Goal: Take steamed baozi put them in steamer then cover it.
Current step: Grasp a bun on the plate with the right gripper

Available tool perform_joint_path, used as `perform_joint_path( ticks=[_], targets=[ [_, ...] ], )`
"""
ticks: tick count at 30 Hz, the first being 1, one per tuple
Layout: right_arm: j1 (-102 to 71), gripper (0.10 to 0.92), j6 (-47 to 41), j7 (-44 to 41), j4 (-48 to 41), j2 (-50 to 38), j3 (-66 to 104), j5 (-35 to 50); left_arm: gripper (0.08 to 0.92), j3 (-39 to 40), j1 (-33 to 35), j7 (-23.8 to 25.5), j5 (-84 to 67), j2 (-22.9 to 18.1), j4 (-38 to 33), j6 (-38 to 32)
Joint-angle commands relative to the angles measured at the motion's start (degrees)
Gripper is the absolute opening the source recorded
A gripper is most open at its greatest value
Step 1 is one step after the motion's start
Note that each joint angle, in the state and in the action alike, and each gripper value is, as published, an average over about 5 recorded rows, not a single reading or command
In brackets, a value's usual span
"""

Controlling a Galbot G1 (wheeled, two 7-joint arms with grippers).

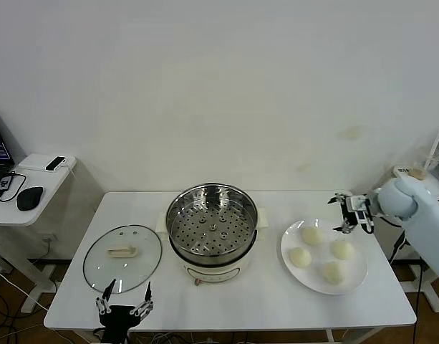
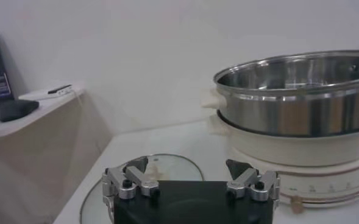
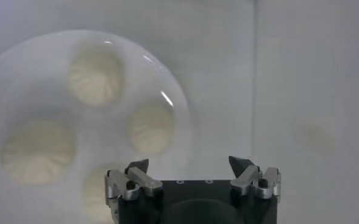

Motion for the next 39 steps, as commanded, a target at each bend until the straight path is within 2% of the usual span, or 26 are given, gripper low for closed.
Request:
perform_joint_path(
  ticks=[1, 25, 39],
  targets=[
    [7.6, 0.823, 1.2, -4.7, -6.3, 3.5, -10.1, 1.1, 0.823, -0.4, -0.1, 0.1, -0.1, 0.0, -0.1, 0.2],
    [3.7, 0.818, 1.4, -0.5, -16.1, 13.2, -7.4, -6.9, 0.823, -2.4, 0.3, -0.2, -0.8, 0.2, -0.4, 0.1],
    [2.7, 0.665, 0.8, -0.2, -17.4, 14.4, -6.8, -7.9, 0.823, -2.8, 0.1, -0.3, -1.1, 0.2, -0.3, 0.1]
  ],
)
